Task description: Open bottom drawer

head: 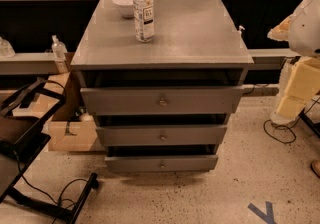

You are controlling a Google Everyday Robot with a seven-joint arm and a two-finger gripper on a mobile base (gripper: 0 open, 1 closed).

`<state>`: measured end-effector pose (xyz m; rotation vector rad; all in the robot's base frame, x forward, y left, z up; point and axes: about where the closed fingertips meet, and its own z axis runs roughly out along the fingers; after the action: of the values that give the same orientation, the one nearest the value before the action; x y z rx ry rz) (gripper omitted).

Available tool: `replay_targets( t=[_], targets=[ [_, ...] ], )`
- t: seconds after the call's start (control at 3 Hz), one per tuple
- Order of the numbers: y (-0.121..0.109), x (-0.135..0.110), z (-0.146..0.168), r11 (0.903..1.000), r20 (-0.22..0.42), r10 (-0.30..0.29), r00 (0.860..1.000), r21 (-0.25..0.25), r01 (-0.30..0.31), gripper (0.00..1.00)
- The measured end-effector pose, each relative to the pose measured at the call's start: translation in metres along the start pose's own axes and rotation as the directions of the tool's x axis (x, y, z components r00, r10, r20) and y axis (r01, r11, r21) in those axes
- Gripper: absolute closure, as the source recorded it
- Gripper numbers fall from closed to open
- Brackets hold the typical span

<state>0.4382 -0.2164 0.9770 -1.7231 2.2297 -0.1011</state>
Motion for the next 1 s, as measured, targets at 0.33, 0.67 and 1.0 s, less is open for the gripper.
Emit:
replay_targets(
  t=[0.33, 0.67, 1.0],
  targets=[
    [0.000, 0.000, 0.000, 1.0000, 0.000, 0.000, 1.000, 0.000, 0.000, 0.00],
    [0.010, -0.011, 0.043, 0.9995, 0.044, -0.014, 0.999, -0.029, 0.015, 0.00],
    [0.008, -0.024, 0.100, 0.9996, 0.085, -0.021, 0.996, -0.017, 0.023, 0.00]
  ],
)
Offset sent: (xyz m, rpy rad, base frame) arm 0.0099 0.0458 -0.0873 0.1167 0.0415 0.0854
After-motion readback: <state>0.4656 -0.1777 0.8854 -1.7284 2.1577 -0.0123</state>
